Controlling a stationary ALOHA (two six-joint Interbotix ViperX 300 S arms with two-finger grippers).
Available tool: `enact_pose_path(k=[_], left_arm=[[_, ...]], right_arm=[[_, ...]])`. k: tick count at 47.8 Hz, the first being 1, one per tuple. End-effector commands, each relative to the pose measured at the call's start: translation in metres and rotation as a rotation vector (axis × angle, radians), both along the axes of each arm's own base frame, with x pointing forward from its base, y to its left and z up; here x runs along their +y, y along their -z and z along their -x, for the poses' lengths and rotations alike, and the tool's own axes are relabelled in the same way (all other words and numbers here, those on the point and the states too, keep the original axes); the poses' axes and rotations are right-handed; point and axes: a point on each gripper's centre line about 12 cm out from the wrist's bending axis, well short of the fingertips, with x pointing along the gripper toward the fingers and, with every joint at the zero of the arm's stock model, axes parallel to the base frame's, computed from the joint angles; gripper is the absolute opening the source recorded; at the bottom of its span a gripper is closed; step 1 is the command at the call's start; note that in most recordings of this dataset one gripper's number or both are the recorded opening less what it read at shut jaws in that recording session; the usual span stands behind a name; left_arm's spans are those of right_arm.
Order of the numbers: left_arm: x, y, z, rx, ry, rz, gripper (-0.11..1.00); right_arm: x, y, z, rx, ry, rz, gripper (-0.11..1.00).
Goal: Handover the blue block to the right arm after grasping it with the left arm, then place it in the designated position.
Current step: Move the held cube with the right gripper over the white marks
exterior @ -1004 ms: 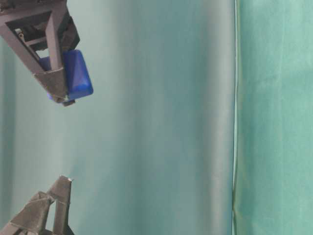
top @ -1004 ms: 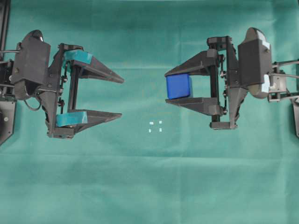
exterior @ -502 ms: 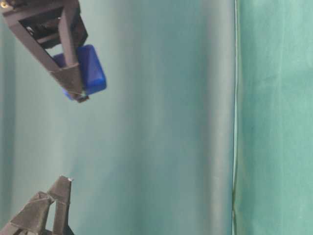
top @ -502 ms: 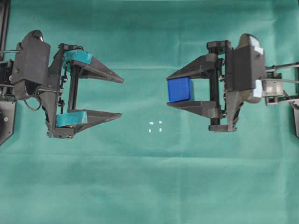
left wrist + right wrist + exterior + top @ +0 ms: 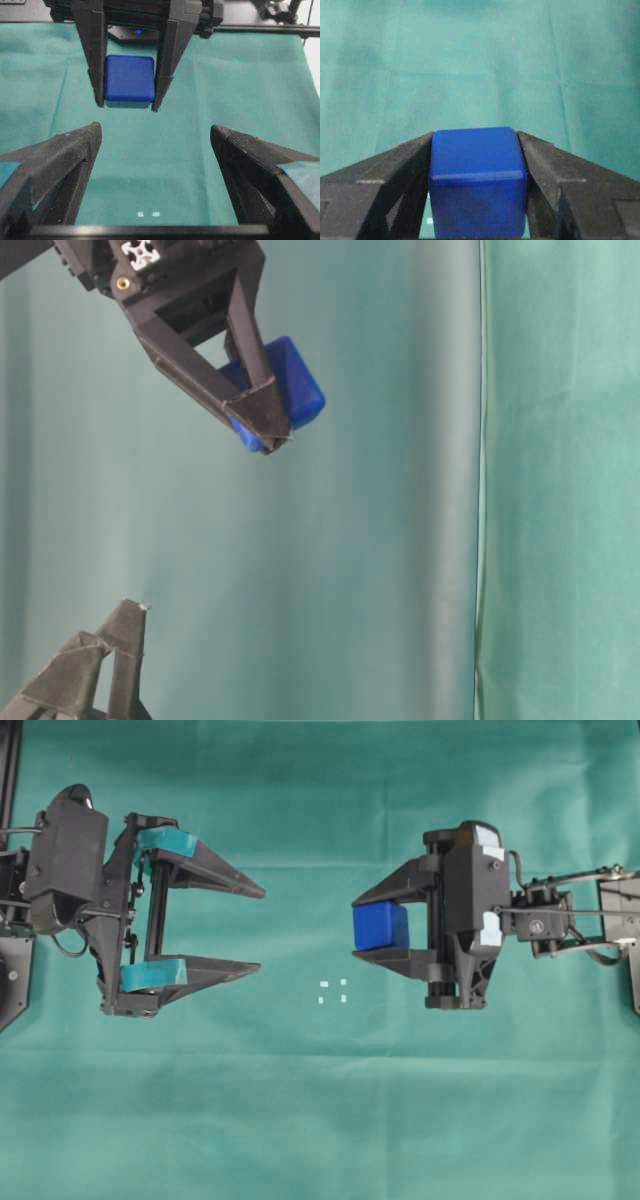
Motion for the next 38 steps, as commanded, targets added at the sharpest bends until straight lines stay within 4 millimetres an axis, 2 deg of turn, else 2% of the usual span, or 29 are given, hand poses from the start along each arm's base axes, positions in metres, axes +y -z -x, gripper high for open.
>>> enact_pose_path(k=[1, 27, 38], left_arm=[[-0.001, -0.009, -0.001, -0.026, 0.003, -0.001, 0.98], [-0.001, -0.009, -0.001, -0.028, 0.003, 0.0, 0.98], [-0.001, -0.009, -0.001, -0.026, 0.003, -0.001, 0.98]], right_arm=[[0.001, -0.015, -0.003, -0.03, 0.005, -0.009, 0.54], [0.003, -0.015, -0.003, -0.004, 0.014, -0.008, 0.54], [0.004, 0.007, -0.012, 0.048, 0.012, -0.01, 0.54]])
